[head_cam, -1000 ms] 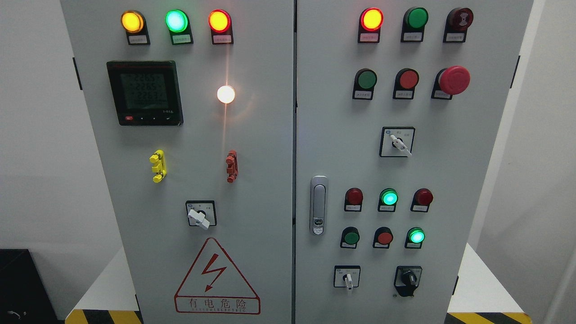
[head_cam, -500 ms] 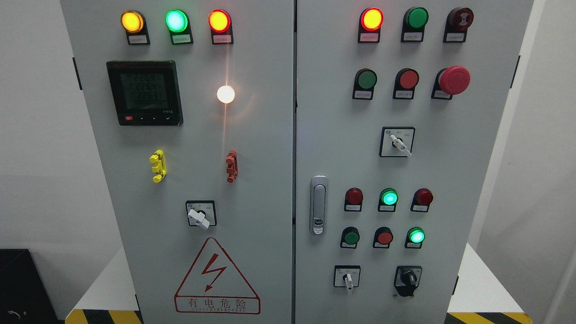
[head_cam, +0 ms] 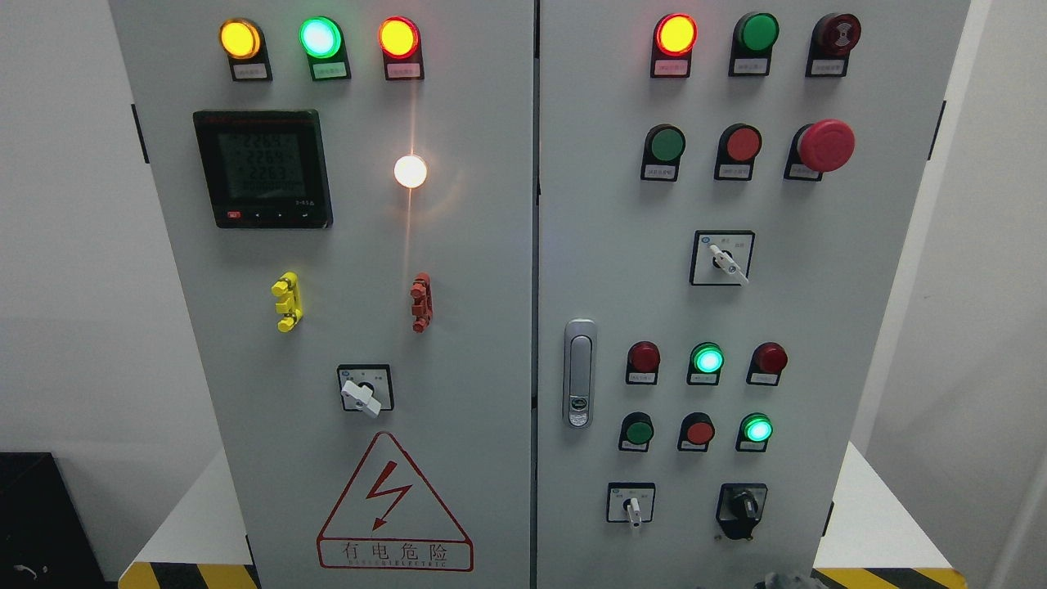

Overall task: Flip black knob to close circuit
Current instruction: 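Raise the right hand up to the black rotary knob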

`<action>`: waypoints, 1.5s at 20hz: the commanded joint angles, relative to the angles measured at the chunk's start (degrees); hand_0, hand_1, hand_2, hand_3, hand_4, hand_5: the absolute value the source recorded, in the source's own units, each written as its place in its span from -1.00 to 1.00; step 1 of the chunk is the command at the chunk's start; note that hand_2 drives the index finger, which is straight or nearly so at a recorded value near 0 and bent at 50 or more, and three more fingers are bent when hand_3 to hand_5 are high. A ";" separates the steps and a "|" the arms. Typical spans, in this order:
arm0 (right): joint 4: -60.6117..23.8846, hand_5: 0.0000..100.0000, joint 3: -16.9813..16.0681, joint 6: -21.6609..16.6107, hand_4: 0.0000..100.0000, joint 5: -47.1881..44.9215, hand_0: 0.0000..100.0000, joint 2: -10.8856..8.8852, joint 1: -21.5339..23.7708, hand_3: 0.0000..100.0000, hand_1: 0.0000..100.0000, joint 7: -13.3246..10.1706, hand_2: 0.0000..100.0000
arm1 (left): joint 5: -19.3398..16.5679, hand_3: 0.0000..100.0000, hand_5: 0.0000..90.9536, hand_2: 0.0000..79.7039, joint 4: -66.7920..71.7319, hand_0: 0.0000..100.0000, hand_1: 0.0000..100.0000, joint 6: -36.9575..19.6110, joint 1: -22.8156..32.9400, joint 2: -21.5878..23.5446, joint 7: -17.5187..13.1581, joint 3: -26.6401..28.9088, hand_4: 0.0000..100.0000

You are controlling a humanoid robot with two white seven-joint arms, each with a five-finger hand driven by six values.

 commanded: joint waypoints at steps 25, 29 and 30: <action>-0.02 0.84 -2.78 0.49 0.84 5.87 -1.00 0.18 -7.33 1.00 -1.00 3.42 0.80 | 0.00 -1.00 -1.00 -1.00 -0.05 -0.76 0.11 -0.05 0.00 0.01 -0.06 0.04 -1.00; -0.02 0.84 -2.78 0.49 0.83 5.96 -1.00 0.26 -7.42 1.00 -1.00 3.42 0.80 | 0.00 -1.00 -1.00 -1.00 0.04 -0.76 0.11 -0.05 0.00 0.01 -0.06 -0.05 -1.00; -0.02 0.84 -2.78 0.49 0.83 5.96 -1.00 0.26 -7.42 1.00 -1.00 3.42 0.80 | 0.00 -1.00 -1.00 -1.00 0.04 -0.76 0.11 -0.05 0.00 0.01 -0.06 0.04 -1.00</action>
